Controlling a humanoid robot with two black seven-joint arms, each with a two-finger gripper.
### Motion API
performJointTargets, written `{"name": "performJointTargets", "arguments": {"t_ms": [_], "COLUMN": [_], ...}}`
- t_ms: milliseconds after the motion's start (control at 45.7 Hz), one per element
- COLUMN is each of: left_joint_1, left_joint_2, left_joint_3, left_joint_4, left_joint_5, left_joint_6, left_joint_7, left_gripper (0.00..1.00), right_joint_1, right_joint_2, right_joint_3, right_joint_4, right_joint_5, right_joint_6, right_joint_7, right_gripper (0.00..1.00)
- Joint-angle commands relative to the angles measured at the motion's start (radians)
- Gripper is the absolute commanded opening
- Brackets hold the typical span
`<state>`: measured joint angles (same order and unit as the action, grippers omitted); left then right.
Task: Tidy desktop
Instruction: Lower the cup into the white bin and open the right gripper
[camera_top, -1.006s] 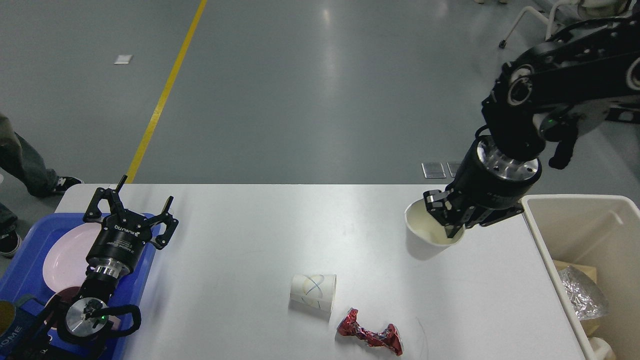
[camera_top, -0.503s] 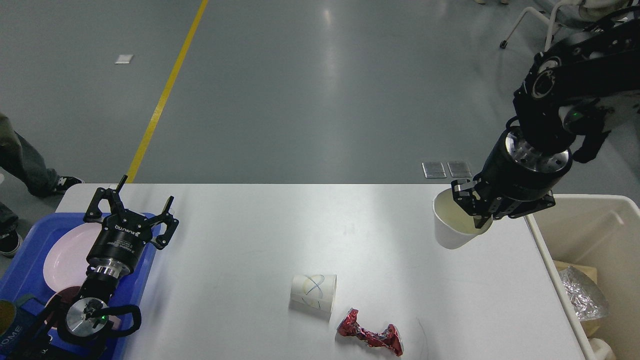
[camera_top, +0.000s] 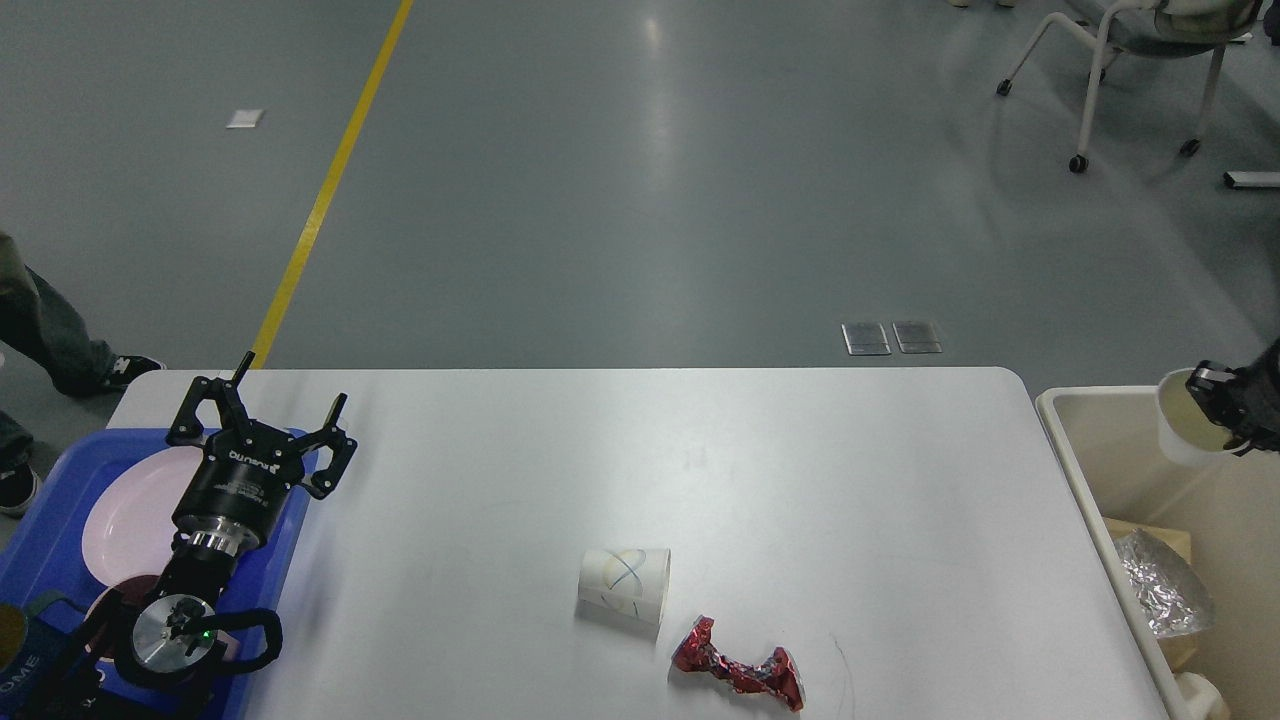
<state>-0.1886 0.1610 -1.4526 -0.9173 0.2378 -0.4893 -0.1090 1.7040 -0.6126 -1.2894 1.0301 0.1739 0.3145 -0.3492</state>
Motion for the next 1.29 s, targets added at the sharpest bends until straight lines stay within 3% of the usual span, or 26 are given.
{"name": "performJointTargets", "arguments": {"t_ms": [0, 197, 525, 744, 1137, 1159, 1181, 1247, 1268], "left_joint_1": [0.000, 0.000, 0.000, 0.000, 0.000, 0.000, 0.000, 0.000, 0.000], "left_joint_2": [0.000, 0.000, 0.000, 0.000, 0.000, 0.000, 0.000, 0.000, 0.000], "left_joint_3": [0.000, 0.000, 0.000, 0.000, 0.000, 0.000, 0.000, 0.000, 0.000], "left_joint_4": [0.000, 0.000, 0.000, 0.000, 0.000, 0.000, 0.000, 0.000, 0.000], "left_joint_5": [0.000, 0.000, 0.000, 0.000, 0.000, 0.000, 0.000, 0.000, 0.000], "left_joint_6": [0.000, 0.000, 0.000, 0.000, 0.000, 0.000, 0.000, 0.000, 0.000], "left_joint_7": [0.000, 0.000, 0.000, 0.000, 0.000, 0.000, 0.000, 0.000, 0.000], "left_gripper": [0.96, 0.96, 0.96, 0.96, 0.96, 0.96, 0.96, 0.96, 0.96], "right_joint_1": [-0.230, -0.573, -0.997, -1.074, -1.097, -1.097, -1.097, -1.087, -1.086], "right_joint_2": [-0.041, -0.016, 0.257, 0.318, 0.326, 0.327, 0.327, 0.326, 0.326], "right_joint_3": [0.119, 0.269, 0.372, 0.366, 0.361, 0.358, 0.358, 0.357, 0.358], "right_joint_4": [-0.166, -0.412, -0.835, -0.872, -0.872, -0.872, -0.874, -0.875, -0.874], "right_joint_5": [-0.001, -0.007, -0.005, -0.005, -0.007, -0.010, -0.011, -0.011, -0.011], "right_joint_6": [-0.109, -0.250, -0.482, -0.575, -0.589, -0.597, -0.607, -0.652, -0.666], "right_joint_7": [0.001, 0.006, 0.007, 0.007, 0.006, 0.004, 0.006, 0.006, 0.006], "right_gripper": [0.00, 0.00, 0.00, 0.00, 0.00, 0.11, 0.30, 0.94, 1.00]}}
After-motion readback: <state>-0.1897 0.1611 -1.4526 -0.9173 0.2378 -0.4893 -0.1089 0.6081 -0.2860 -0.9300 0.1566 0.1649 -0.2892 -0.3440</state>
